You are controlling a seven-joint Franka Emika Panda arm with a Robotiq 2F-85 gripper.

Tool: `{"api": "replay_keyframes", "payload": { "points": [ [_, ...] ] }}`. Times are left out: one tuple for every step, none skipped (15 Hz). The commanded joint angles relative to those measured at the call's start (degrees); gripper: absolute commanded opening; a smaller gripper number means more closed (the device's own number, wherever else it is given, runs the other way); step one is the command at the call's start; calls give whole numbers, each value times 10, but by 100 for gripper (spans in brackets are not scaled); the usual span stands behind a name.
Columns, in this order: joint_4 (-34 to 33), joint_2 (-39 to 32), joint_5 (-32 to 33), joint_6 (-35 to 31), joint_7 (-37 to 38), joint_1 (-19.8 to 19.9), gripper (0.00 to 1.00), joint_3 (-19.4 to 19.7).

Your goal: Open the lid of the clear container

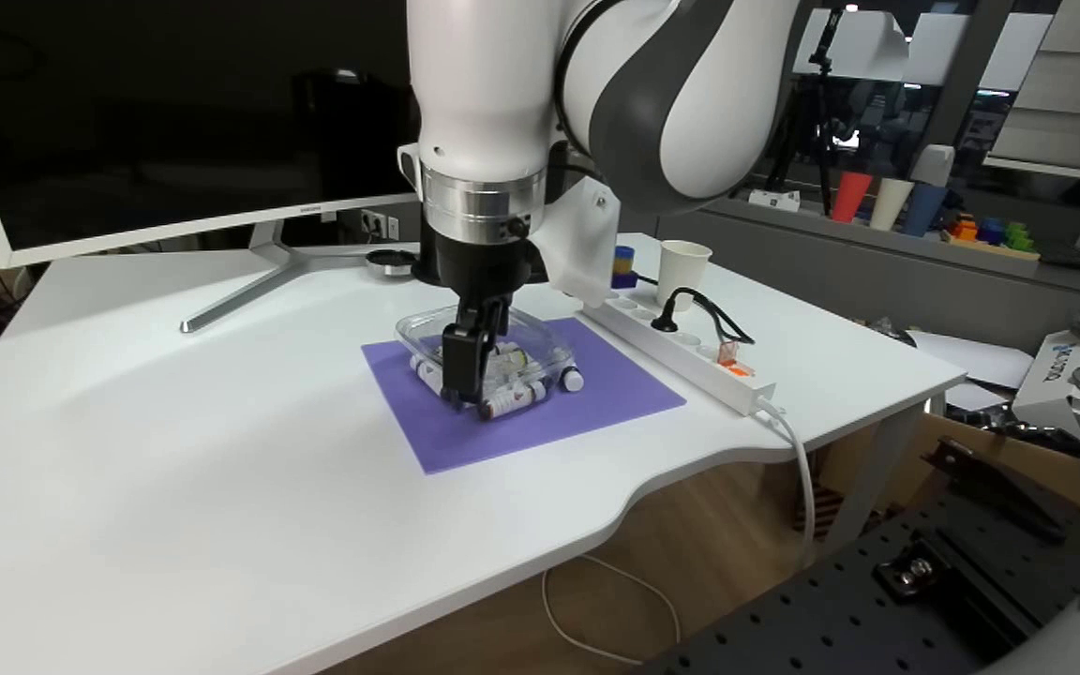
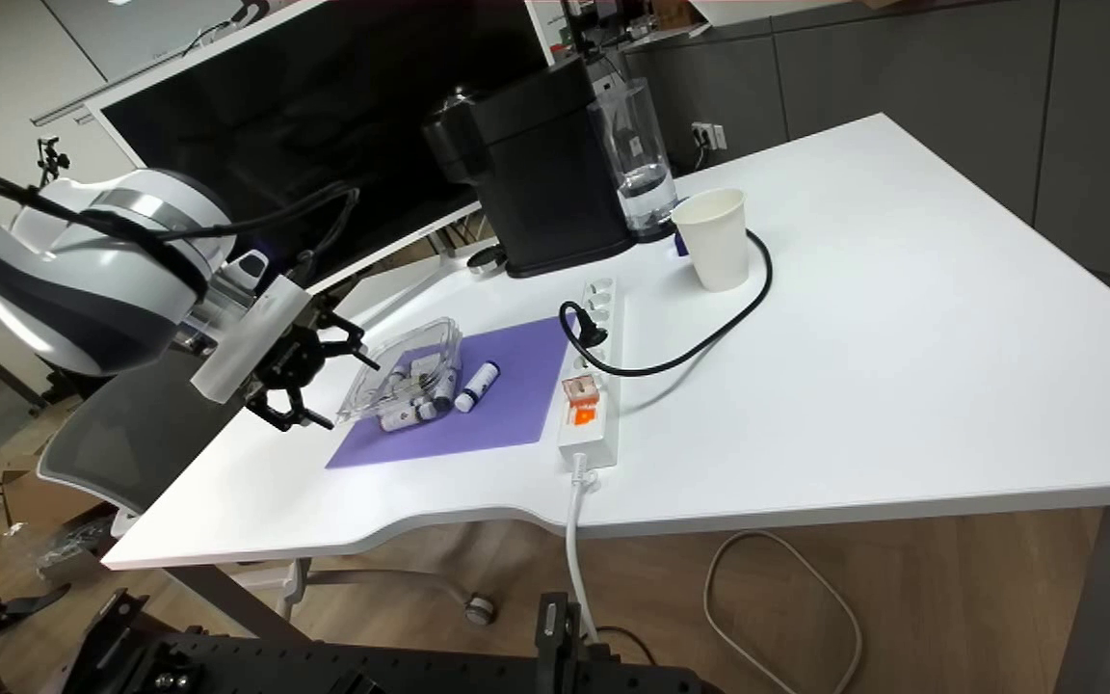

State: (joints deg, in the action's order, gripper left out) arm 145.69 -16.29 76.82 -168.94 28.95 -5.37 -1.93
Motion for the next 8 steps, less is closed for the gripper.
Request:
{"api": "replay_keyframes", "payload": {
  "points": [
    [-13,-1,19,-7,13,-3,100,4],
    [-14,-1,21,-8,14,-2,100,4],
    [-16,0,24,-8,15,-2,100,5],
    [-17,1,25,-8,17,-1,100,6],
    [-18,1,25,-7,17,0,100,7],
    [-19,1,24,-8,17,1,100,8],
    [-19,2,24,-7,18,1,100,9],
    [-19,1,24,-7,17,1,100,10]
  ]
}}
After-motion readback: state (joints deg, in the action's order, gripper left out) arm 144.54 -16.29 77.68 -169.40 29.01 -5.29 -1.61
